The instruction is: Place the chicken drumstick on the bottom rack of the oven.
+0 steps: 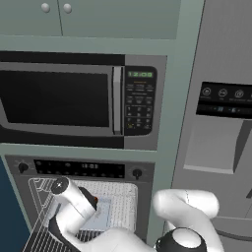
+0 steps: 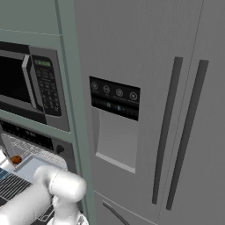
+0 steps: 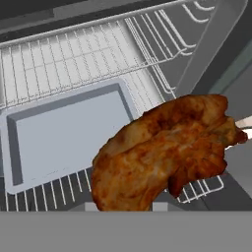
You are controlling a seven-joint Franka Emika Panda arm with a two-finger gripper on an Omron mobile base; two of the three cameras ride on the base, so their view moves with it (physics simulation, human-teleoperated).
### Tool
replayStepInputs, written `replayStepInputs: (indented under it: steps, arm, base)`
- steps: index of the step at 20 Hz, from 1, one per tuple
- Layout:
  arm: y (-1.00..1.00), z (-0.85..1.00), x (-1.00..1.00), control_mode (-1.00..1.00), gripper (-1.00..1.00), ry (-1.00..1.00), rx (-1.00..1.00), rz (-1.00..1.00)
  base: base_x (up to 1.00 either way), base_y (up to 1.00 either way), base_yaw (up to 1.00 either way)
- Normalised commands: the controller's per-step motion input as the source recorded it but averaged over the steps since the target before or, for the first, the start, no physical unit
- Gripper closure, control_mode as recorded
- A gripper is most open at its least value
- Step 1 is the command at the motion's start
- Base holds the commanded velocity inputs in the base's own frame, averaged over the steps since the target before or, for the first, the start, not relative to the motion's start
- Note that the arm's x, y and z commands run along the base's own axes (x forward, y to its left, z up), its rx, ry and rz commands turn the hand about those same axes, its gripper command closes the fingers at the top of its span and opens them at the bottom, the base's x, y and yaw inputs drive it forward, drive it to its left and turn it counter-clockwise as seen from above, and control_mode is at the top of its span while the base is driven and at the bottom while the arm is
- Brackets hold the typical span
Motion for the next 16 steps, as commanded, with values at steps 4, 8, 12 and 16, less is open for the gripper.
replayStepInputs:
  steps: [4,8,12,16]
  arm:
    - [0.14,-0.73,0.61,-1.0,1.0,0.05,-0.07,0.0]
    - [0.12,-0.6,0.51,-1.0,1.0,0.0,-0.17,0.01]
    - [0.04,-0.56,0.24,-1.0,1.0,0.04,-0.12,0.02]
    - [0.0,-0.5,0.17,-1.0,1.0,0.06,-0.05,0.03]
  base:
    - [0.0,0.0,0.0]
    - [0.0,0.0,0.0]
    - [0.0,0.0,0.0]
    - [0.0,0.0,0.0]
